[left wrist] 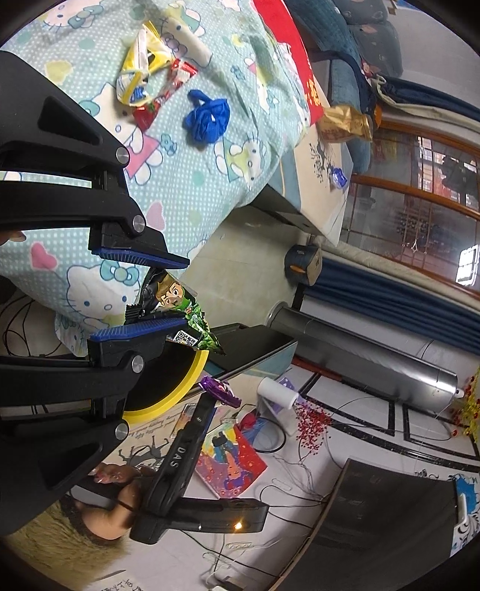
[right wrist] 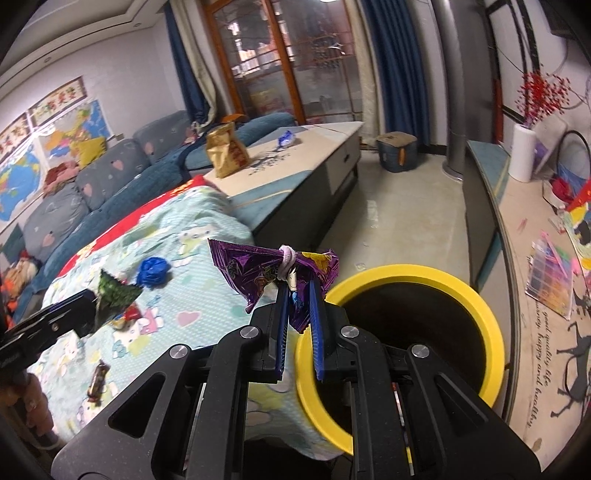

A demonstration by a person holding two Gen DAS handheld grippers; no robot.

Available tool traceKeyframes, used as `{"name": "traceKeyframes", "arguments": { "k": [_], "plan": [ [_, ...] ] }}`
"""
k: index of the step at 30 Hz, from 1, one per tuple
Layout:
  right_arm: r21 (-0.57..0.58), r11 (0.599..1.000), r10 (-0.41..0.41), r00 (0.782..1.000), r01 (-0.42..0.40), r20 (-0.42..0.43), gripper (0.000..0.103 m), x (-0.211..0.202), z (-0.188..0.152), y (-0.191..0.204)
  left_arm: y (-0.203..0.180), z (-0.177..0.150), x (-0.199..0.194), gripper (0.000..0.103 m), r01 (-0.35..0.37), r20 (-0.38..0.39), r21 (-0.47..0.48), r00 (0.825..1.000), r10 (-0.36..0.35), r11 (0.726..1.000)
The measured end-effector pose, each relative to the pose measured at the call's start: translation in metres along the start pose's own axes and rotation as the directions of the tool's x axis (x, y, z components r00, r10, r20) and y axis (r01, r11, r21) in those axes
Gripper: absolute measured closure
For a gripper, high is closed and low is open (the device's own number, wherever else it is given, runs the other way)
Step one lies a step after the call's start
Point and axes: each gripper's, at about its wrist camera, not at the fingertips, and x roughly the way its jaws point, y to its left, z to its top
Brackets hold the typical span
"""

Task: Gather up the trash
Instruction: 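Carry the green wrapper and purple wrapper over the yellow bin, then open both tools to drop the wrappers into the bin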

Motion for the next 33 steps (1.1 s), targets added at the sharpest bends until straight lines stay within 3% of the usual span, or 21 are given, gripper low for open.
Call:
{"name": "traceKeyframes", "arguments": {
  "k": [33],
  "plan": [
    [0.172, 0.972, -0.148, 0.986, 0.159, -0.078, 0.095, 0.014, -0.006, -0.095, -0.074, -0.014, 0.087, 0.077, 0.106, -0.143, 0.101, 0.986, -0.091, 0.989]
  ]
}}
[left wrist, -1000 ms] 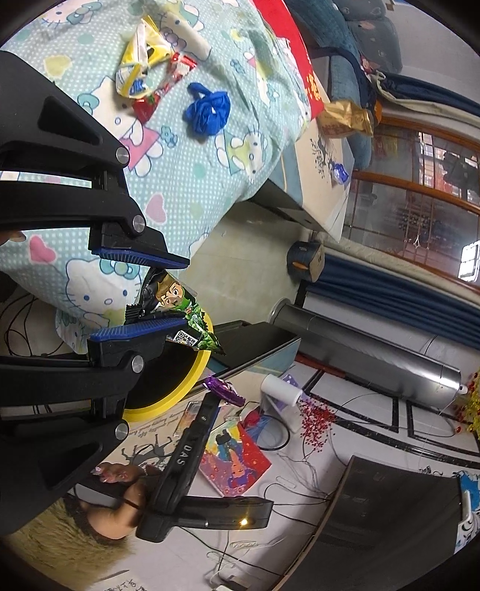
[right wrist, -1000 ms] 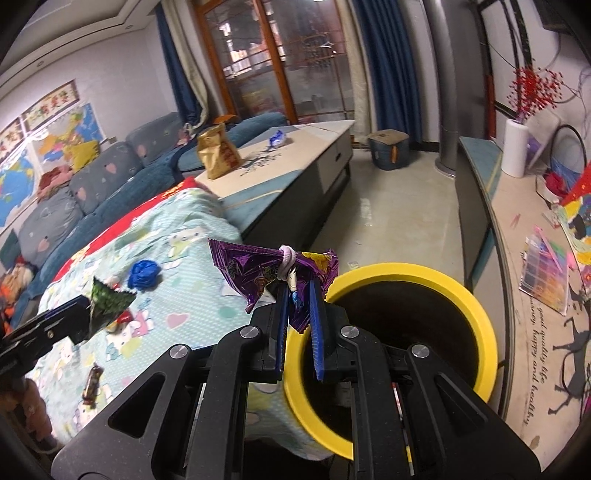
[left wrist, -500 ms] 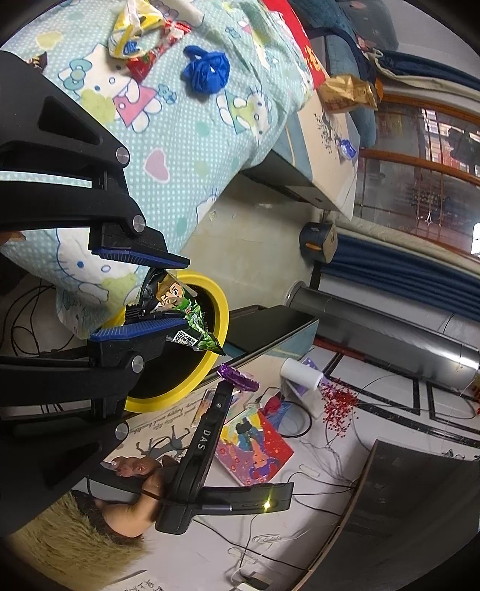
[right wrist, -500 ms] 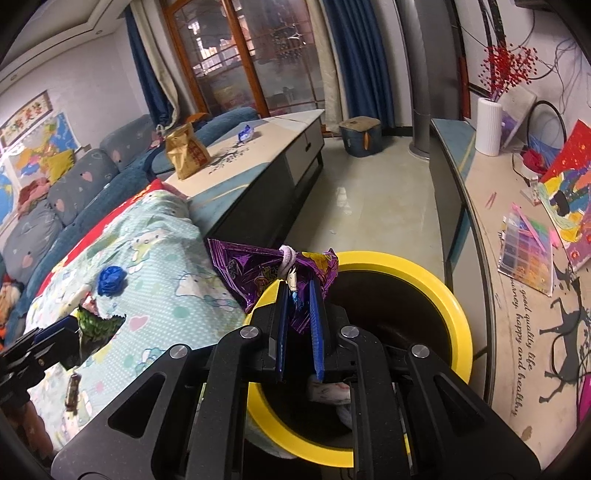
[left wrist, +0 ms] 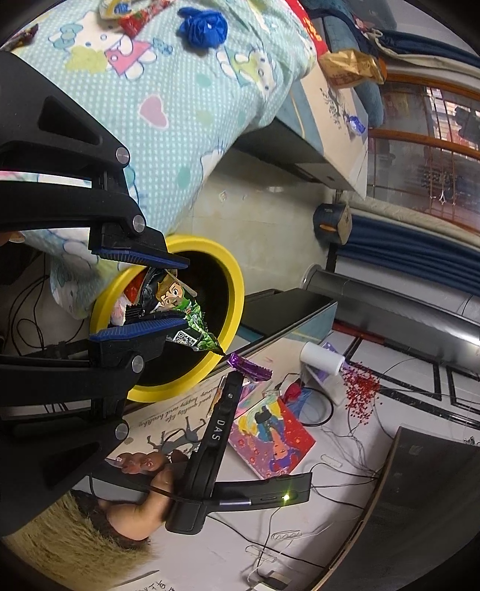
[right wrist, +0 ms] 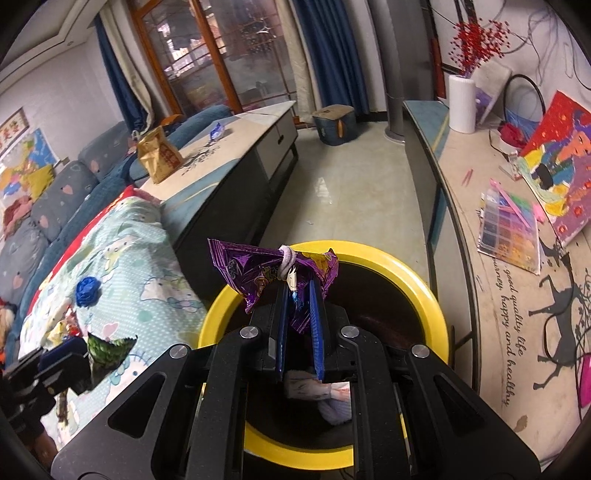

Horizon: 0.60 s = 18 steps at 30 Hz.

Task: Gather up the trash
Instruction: 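Open both tools to drop the wrappers into the bin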

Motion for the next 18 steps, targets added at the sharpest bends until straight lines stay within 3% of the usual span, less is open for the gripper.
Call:
{"name": "traceKeyframes", "arguments": {
  "k": [18],
  "plan": [
    [0.070, 0.997, -0.037, 0.999, 0.039, -0.037, 0.095, 0.011, 0.000, -0.036, -0.032, -0.014, 0.057, 0.077, 0.036, -0.102, 0.095, 0.994, -0.026, 0.995]
  ]
}}
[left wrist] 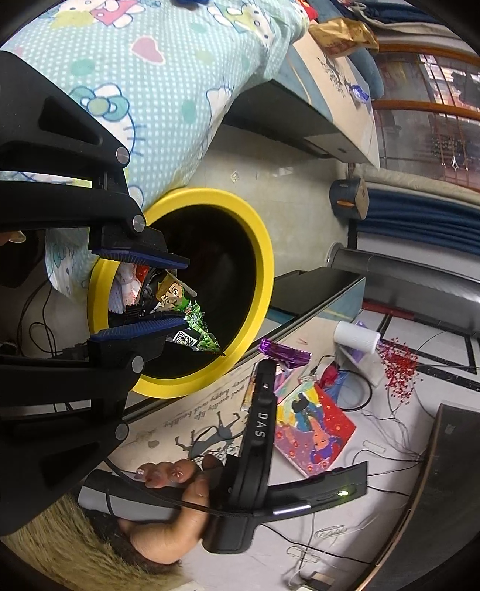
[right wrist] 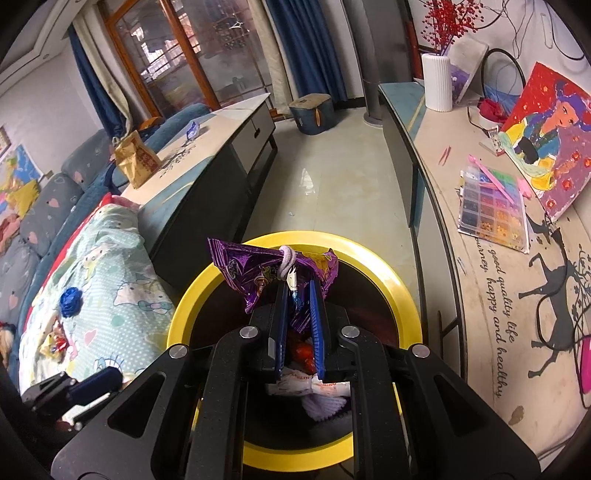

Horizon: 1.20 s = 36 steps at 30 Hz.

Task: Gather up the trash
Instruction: 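Open both tools to drop the wrappers into the bin, then move both open tools back over the remaining trash on the bed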

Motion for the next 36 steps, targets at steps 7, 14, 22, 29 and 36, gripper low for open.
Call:
{"name": "traceKeyframes", "arguments": {
  "k": [7, 14, 22, 29, 36],
  "plan": [
    [0.009, 1.000, -0.004, 1.000, 0.004, -0.023, 0.094, 0.006, -0.001, -0.005, -0.006, -0.002, 0.024, 0.076, 0.006, -0.036, 0.018, 0.999, -0.006, 1.000],
    [0.039, 0.999, -0.005, 1.000, 0.006, -0.027, 0.068, 0.009, -0.004, -0.012, -0.004, 0.002, 0.040, 0.052, 0.023, -0.034, -0.001, 0.999, -0.023, 1.000],
    [0.064, 0.998, -0.012, 1.000, 0.012, -0.007, 0.049, 0.004, -0.002, -0.013, -0.001, 0.002, 0.023, 0.011, -0.022, 0.018, -0.010, 1.000, 0.022, 1.000],
    [0.036, 0.999, -0.014, 1.000, 0.013, 0.022, 0.048, -0.005, 0.001, -0.001, 0.006, 0.003, -0.006, 0.007, -0.072, 0.066, -0.047, 0.995, 0.075, 0.996],
    [-0.022, 1.000, 0.014, 0.998, -0.012, 0.057, 0.039, -0.018, 0.004, 0.023, 0.017, -0.005, -0.038, 0.007, -0.129, 0.113, -0.091, 0.984, 0.139, 0.988]
  ]
}}
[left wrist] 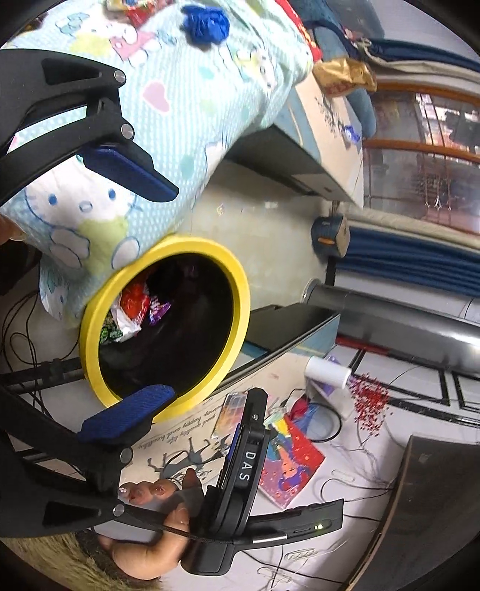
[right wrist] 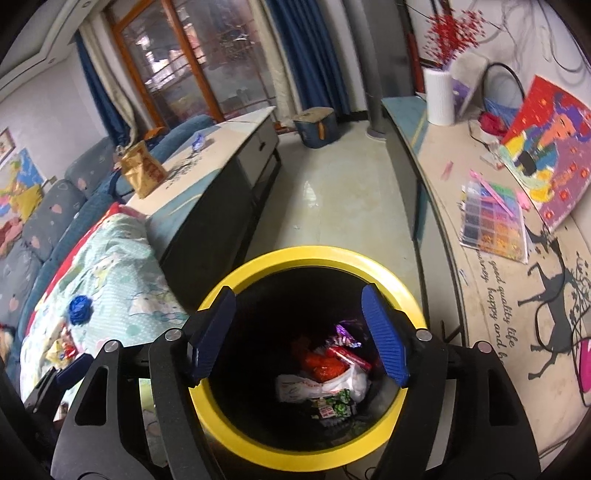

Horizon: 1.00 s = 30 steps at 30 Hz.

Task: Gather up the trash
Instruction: 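Move both open tools back over the remaining trash on the bed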

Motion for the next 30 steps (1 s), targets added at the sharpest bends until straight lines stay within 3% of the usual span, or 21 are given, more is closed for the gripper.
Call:
{"name": "traceKeyframes", "arguments": {
  "k": [15, 30],
  "plan": [
    [-0.132, 0.986, 0.106, 0.994, -0.102, 0.027, 0.035, -0.023, -0.003, 0.058, 0.040, -0.002, -0.055, 0.006, -0.141, 0.070, -0.094, 0.987, 0.148, 0.986],
    [-0.250, 0.938, 0.256, 0.966, -0.241, 0.030, 0.035, -0.041, -0.016, 0.110, 0.083, -0.011, -0.101, 0.006, -0.258, 0.126, -0.171, 0.951, 0.281, 0.951]
  ]
}}
